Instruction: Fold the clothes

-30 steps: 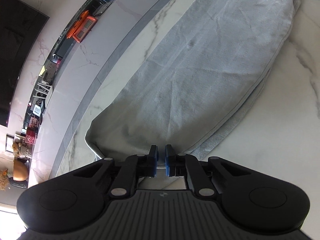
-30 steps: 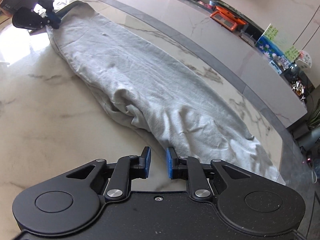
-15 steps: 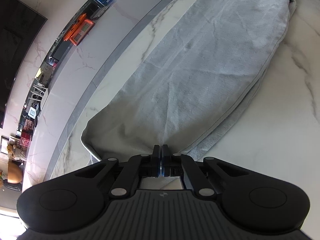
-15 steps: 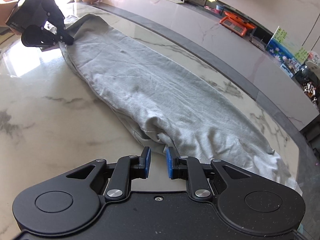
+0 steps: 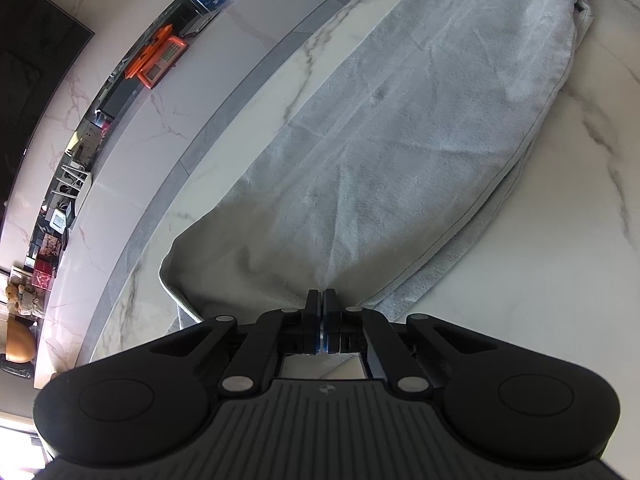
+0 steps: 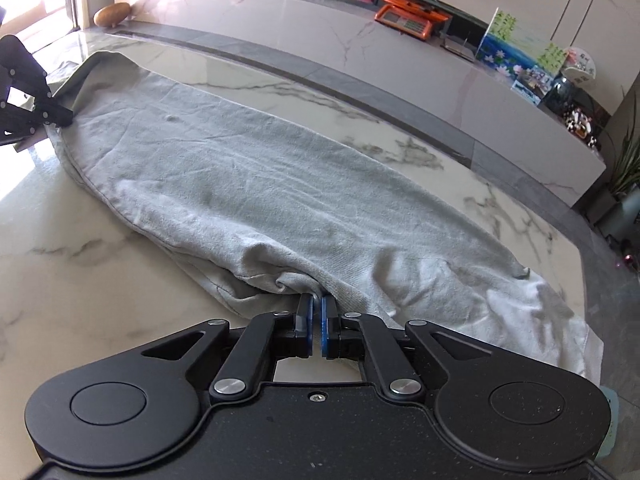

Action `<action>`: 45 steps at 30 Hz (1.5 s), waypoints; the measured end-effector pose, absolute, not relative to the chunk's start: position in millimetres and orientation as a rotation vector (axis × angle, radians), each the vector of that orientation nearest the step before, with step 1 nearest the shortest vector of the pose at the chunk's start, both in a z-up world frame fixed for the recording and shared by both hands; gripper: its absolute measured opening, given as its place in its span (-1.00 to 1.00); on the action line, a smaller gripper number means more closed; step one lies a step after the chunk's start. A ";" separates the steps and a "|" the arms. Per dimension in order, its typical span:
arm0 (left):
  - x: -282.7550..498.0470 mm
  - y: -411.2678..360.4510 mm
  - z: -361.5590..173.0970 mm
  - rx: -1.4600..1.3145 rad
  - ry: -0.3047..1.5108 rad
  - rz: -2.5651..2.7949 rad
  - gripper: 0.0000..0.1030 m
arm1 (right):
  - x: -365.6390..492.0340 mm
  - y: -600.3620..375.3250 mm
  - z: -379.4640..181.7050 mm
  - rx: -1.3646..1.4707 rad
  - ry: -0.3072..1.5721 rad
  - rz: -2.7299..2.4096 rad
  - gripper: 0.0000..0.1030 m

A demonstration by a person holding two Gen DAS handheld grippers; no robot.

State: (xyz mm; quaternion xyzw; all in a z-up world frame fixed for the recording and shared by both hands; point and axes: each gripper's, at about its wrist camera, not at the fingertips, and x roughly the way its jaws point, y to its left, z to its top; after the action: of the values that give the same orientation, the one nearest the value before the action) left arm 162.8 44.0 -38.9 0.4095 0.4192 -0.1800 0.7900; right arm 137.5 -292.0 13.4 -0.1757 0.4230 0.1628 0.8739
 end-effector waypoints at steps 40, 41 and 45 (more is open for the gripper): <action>165.5 35.6 -46.0 1.018 0.910 -0.424 -1.00 | 110.1 -472.7 16.1 -0.375 1.063 0.003 -0.37; 165.7 36.2 -45.5 1.016 0.910 -0.428 -1.00 | 113.1 -483.2 19.7 -0.314 1.045 -0.031 -0.40; 167.7 38.9 -43.7 0.998 0.916 -0.444 -1.00 | 123.6 -497.7 26.7 -0.225 1.018 -0.091 -0.47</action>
State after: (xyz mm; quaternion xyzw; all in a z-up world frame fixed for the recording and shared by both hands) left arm 167.7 38.9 -43.7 0.4578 0.4204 -0.2037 0.7565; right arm 123.6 -497.7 26.7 -0.1076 0.4862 -0.0434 0.8661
